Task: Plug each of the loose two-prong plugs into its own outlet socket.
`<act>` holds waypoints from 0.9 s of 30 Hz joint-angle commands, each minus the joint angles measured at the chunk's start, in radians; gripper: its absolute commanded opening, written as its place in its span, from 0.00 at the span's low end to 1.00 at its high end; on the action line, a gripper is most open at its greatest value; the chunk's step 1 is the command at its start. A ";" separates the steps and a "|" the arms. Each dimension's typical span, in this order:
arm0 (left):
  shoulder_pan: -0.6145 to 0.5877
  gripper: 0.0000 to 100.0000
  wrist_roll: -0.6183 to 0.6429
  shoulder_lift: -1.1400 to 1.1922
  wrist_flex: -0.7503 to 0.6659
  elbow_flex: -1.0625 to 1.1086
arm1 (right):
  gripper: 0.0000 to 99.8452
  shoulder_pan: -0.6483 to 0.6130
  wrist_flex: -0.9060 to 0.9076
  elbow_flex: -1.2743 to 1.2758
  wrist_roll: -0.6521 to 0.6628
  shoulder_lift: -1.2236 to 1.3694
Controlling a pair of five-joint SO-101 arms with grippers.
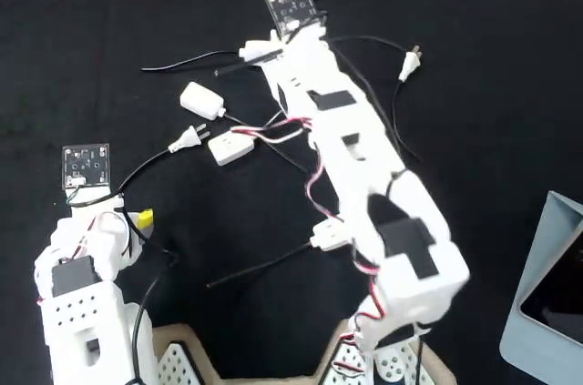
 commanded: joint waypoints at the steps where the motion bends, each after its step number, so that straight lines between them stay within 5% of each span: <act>1: -0.008 0.30 -0.002 -0.011 -0.017 -0.004 | 0.27 -0.012 0.121 -0.182 -0.075 0.044; 4: -0.008 0.30 -0.002 -0.011 -0.017 -0.004 | 0.30 -0.015 0.242 -0.246 -0.083 0.051; 15: -0.008 0.30 -0.002 -0.011 -0.014 -0.002 | 0.12 -0.086 0.535 -0.182 -0.077 -0.120; 27: -0.008 0.30 -0.002 -0.011 -0.014 -0.002 | 0.22 -0.256 0.546 -0.160 -0.080 0.033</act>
